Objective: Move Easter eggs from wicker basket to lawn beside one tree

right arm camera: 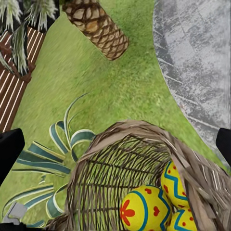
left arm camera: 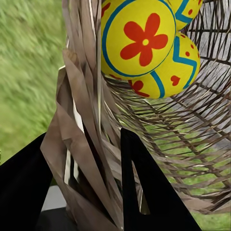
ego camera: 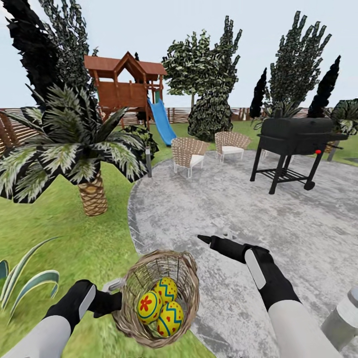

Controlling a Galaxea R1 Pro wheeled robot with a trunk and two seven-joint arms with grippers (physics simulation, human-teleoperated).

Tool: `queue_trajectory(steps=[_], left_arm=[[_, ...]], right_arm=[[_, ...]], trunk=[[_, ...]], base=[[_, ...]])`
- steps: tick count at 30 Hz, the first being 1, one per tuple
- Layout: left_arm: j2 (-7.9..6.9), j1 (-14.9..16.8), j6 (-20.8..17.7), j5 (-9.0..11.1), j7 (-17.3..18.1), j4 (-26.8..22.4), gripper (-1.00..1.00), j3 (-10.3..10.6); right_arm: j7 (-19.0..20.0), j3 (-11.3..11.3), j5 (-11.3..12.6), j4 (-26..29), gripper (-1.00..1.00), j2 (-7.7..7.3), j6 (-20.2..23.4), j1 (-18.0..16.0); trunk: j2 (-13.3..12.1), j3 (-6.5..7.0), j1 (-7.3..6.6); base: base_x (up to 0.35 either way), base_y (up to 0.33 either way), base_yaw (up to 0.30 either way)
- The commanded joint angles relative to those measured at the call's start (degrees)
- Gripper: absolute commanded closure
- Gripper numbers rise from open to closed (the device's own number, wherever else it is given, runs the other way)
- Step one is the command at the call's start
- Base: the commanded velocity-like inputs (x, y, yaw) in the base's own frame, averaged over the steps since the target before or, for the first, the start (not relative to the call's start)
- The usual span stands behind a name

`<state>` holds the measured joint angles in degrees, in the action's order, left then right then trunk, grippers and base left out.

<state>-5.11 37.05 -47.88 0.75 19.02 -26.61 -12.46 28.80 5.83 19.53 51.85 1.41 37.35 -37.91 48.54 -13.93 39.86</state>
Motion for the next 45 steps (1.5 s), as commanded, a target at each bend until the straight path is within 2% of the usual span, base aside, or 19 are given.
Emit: queue_trajectory(steps=[1, 14, 17, 19, 21, 22, 24, 45], left_arm=[[0.02, 0.04, -0.54, 1.09, 0.14, -0.11, 1.0, -0.37], [-0.01, 0.04, -0.3, 1.01, -0.01, -0.11, 1.0, -0.29], [0.0, 0.04, -0.41, 0.97, -0.06, -0.11, 1.0, -0.29], [-0.04, 0.04, -0.33, 0.85, -0.16, -0.11, 1.0, -0.29], [0.17, 0.04, -0.33, 0.69, -0.42, -0.11, 1.0, -0.23], [0.22, 0.04, -0.35, 0.64, -0.49, -0.11, 1.0, -0.22], [0.09, 0.04, -0.3, 0.64, -0.54, -0.11, 1.0, -0.2], [0.01, 0.04, -0.1, 0.65, -0.47, -0.11, 1.0, -0.2]], right_arm=[[0.12, 0.23, 0.16, -0.02, -1.0, 0.08, 0.44, -0.06], [0.04, 0.43, 0.16, -0.21, -1.0, -0.12, 0.61, -0.06], [0.03, 0.74, 0.16, -2.03, -1.0, -0.19, 0.61, -0.06], [0.05, 1.9, 0.09, -5.49, -1.0, -0.5, -0.22, -0.06], [0.07, 5.6, -0.04, -7.31, -1.0, -0.8, -1.71, -0.06], [0.09, 6.63, -0.1, -8.21, -1.0, -0.84, -2.22, -0.06], [0.11, 7.49, -0.07, -9.08, -1.0, -0.91, -2.76, -0.06], [0.12, 7.79, -0.02, -9.58, -1.0, -0.89, -3.17, -0.09]], trunk=[[-0.35, 0.15, -0.24], [-5.56, 3.03, -3.09], [-6.77, 3.7, -3.75], [-7.57, 4.14, -4.19], [-8.37, 4.59, -4.63], [-8.77, 4.81, -4.85], [-9.57, 5.26, -5.29], [-18.0, 9.9, -9.9]], base=[[-0.101, 0.0, -0.26], [-0.009, 0.0, -0.26], [0.0, 0.0, -0.26], [-0.039, 0.0, -0.26], [-0.198, 0.0, -0.26], [-0.255, 0.0, -0.259], [-0.112, 0.0, -0.258], [-0.004, 0.0, -0.213]])
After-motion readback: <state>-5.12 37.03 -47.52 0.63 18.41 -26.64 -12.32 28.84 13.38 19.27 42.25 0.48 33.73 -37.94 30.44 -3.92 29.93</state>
